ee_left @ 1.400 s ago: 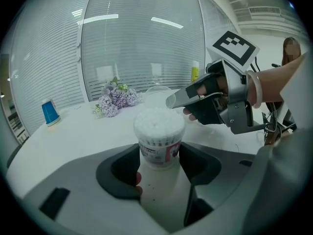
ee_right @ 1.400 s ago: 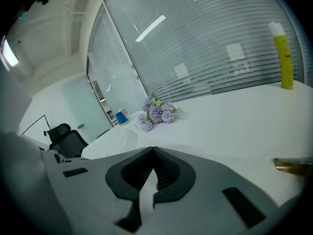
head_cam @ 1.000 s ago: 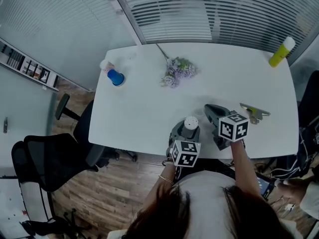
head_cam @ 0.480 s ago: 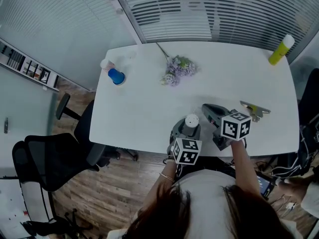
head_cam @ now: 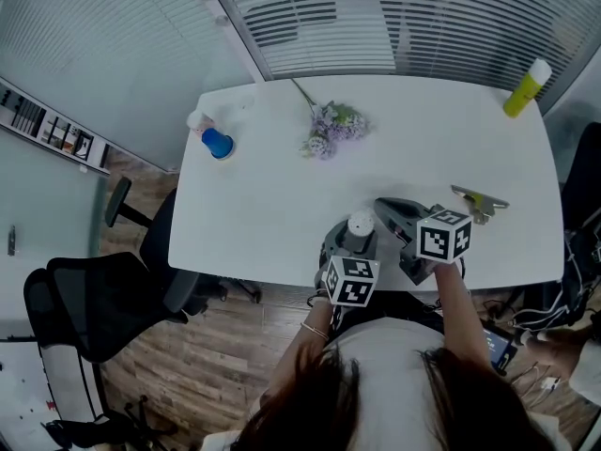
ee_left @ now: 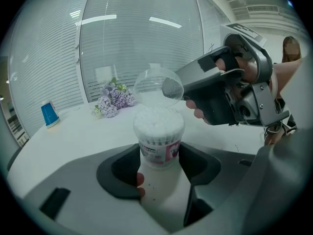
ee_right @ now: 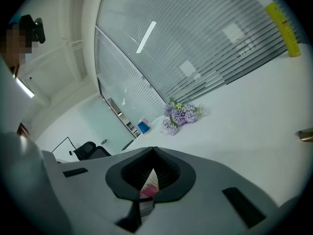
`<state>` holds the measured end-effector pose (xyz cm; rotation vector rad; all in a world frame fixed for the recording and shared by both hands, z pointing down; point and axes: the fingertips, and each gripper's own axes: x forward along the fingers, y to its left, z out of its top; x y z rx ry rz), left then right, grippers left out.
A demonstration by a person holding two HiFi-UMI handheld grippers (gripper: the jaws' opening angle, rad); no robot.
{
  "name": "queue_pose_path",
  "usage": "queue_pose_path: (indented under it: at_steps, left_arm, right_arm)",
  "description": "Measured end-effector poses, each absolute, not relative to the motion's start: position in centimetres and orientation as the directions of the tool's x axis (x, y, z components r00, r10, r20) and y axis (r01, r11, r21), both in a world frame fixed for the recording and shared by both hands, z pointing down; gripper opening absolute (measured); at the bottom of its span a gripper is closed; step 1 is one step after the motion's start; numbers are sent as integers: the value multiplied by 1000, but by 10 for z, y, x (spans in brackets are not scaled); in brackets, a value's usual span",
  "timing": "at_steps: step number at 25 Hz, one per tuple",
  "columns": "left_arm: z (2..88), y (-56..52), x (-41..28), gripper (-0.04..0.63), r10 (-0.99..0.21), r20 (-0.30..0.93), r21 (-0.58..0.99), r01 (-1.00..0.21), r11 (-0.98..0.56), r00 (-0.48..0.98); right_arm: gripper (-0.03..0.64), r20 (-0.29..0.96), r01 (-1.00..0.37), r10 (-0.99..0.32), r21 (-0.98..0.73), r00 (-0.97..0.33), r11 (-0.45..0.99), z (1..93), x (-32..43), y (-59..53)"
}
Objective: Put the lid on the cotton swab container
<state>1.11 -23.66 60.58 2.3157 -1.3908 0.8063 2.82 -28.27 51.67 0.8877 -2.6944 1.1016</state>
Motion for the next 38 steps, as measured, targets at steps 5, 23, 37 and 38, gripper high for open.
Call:
queue_pose_path:
  at_steps: [5, 23, 37, 38]
  left_arm:
    - [607, -236, 12, 264, -699, 614, -16, -880, -475, 366]
    - [605, -235, 12, 264, -697, 613, -20, -876, -482, 370]
    - [606, -235, 12, 264, -704, 610, -34, -875, -482, 364]
    - [606, -235, 12, 264, -704, 610, -34, -875, -482, 364]
  right_arm:
    - [28, 284, -524, -457, -621, -843, 582, 514, 25, -276]
    - [28, 271, -428, -333, -642, -903, 637, 509, 9, -248]
    - [28, 285, -405, -287, -639, -914, 654, 512, 5, -235]
    - [28, 285, -404, -286, -640, -915, 654, 512, 5, -235]
